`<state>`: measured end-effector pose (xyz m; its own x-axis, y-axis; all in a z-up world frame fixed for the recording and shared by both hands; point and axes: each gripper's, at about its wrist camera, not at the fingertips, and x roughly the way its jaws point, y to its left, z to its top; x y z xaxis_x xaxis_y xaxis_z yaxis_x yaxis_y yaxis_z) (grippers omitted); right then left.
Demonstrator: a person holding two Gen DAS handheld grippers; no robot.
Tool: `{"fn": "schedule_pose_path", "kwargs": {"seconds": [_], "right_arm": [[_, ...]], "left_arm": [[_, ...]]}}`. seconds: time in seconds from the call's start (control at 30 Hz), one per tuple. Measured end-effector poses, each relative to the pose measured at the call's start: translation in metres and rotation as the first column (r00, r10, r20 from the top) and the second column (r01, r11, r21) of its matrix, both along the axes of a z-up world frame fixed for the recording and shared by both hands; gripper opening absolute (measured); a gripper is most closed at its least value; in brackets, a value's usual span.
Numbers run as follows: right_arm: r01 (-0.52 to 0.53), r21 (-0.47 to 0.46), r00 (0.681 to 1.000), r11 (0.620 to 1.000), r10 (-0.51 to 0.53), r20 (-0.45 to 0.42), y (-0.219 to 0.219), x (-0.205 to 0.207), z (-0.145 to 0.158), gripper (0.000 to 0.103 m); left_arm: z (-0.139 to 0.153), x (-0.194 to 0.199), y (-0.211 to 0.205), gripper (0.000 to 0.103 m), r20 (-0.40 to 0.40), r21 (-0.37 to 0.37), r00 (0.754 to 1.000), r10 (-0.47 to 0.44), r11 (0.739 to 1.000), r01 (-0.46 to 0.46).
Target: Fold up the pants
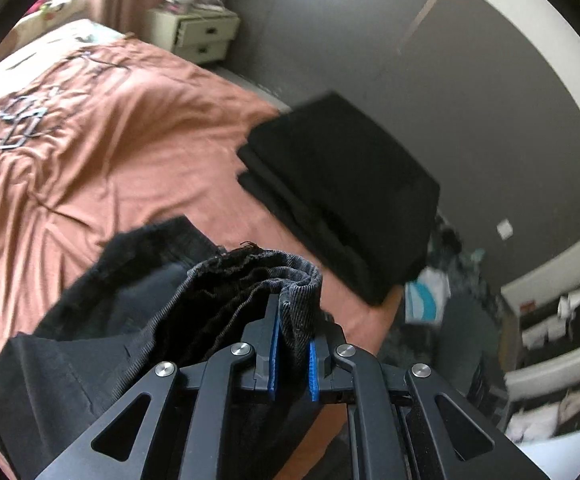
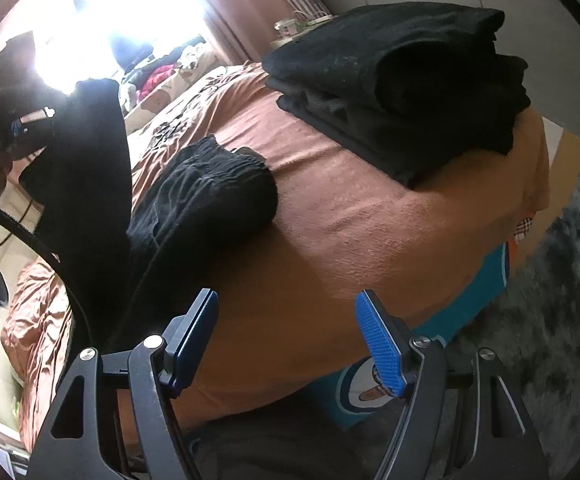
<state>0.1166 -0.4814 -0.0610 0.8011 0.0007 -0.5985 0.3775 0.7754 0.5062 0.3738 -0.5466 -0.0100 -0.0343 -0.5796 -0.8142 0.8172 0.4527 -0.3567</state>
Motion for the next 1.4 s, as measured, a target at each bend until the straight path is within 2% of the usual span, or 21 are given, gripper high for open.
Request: {"fn": "schedule_pose_path", "kwargs": {"seconds": [0.13,0.2,0.23,0.27,0.3,0.33,0.37,0.43,0.57,0.7,0.9,1.13,1.4], "right_arm": [[0.002,0.004,1.0,1.0,-0.002,-0.008,-0.002,0.002,-0.003,0.07],[-0.001,0.006,1.0,1.0,0.001,-0.008,-0.001,0.005,-0.005,0.07],[-0.004,0.005,1.0,1.0,0.004,-0.008,-0.001,0.006,-0.004,0.07],[-0.006,0.003,1.0,1.0,0.006,-0.007,0.0,0.005,-0.002,0.07],[-0.007,0.0,1.0,1.0,0.007,-0.004,0.0,0.005,-0.002,0.07],[-0.01,-0.002,1.0,1.0,0.01,0.0,0.0,0.004,-0.001,0.07],[-0.011,-0.005,1.0,1.0,0.011,0.005,0.0,0.003,0.0,0.07],[-0.016,-0.012,1.0,1.0,0.017,0.018,0.001,0.001,0.005,0.07],[-0.028,-0.031,0.999,0.999,0.029,0.037,0.003,0.003,0.012,0.07],[-0.067,-0.076,0.996,0.995,0.071,0.057,0.013,0.009,0.024,0.07],[-0.118,-0.133,0.989,0.984,0.128,0.07,0.025,0.017,0.036,0.07],[-0.169,-0.208,0.981,0.963,0.186,0.063,0.036,0.024,0.041,0.07],[-0.232,-0.312,0.967,0.922,0.252,0.027,0.059,0.037,0.05,0.07]], "left_arm": [[-0.016,-0.016,-0.007,0.011,-0.017,0.016,0.999,-0.046,0.999,0.046],[-0.021,-0.019,-0.01,0.014,-0.021,0.026,0.999,-0.049,0.998,0.05],[-0.023,-0.019,-0.011,0.02,-0.039,0.033,0.998,-0.045,0.998,0.046],[-0.025,-0.017,-0.012,0.037,-0.075,0.03,0.996,-0.044,0.998,0.047],[-0.026,-0.018,-0.01,0.047,-0.126,0.016,0.991,-0.054,0.998,0.056],[-0.025,-0.019,-0.008,0.065,-0.153,0.006,0.986,-0.064,0.998,0.065],[-0.023,-0.023,-0.006,0.077,-0.155,-0.001,0.985,-0.07,0.997,0.071],[-0.015,-0.031,0.006,0.082,-0.143,-0.016,0.986,-0.082,0.997,0.081],[-0.007,-0.033,0.038,0.082,-0.153,-0.04,0.986,-0.058,0.998,0.052],[-0.005,-0.025,0.085,0.082,-0.123,-0.054,0.991,0.047,0.997,-0.054],[-0.007,-0.02,0.163,0.082,-0.085,-0.07,0.97,0.226,0.97,-0.232],[-0.013,-0.028,0.252,0.082,-0.052,-0.087,0.906,0.419,0.902,-0.422],[-0.031,-0.043,0.318,0.082,-0.047,-0.093,0.833,0.551,0.828,-0.553]]}}
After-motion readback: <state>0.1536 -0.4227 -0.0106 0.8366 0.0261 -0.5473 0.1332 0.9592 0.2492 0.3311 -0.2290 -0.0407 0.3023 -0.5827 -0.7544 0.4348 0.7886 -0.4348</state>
